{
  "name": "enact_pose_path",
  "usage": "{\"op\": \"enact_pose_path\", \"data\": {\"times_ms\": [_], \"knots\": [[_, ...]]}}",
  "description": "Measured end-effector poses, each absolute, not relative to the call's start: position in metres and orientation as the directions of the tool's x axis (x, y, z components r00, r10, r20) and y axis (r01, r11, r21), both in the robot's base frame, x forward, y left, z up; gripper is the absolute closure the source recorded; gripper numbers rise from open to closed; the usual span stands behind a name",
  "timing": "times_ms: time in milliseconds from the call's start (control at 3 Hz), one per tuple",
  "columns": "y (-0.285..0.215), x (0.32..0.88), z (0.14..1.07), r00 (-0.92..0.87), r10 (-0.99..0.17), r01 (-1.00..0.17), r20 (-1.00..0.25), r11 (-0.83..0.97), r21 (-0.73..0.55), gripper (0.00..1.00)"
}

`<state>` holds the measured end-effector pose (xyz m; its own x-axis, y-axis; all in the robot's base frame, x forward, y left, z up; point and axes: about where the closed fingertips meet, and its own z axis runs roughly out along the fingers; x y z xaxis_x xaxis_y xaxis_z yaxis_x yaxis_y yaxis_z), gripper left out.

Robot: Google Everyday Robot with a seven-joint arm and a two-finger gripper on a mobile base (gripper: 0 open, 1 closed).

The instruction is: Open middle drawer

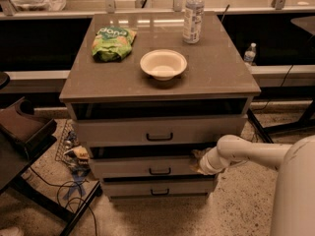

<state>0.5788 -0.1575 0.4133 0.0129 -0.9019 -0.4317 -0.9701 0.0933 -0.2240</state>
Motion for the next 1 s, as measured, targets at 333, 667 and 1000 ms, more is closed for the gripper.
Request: {"op": "enact_pose_path", "data": {"times_ms": [333,667,1000], "knots": [[-0.1575,0.5788,0.4134,0.013,-0.902,-0.970,-0.432,0.093,-0.224,1.00],[-0.1575,0.5788,0.4138,0.013,-0.902,-0.970,-0.432,0.093,-0.224,1.00],[-0.1575,0.5787,0.4138,0.013,-0.902,-0.970,-0.432,0.093,-0.224,1.00]]}}
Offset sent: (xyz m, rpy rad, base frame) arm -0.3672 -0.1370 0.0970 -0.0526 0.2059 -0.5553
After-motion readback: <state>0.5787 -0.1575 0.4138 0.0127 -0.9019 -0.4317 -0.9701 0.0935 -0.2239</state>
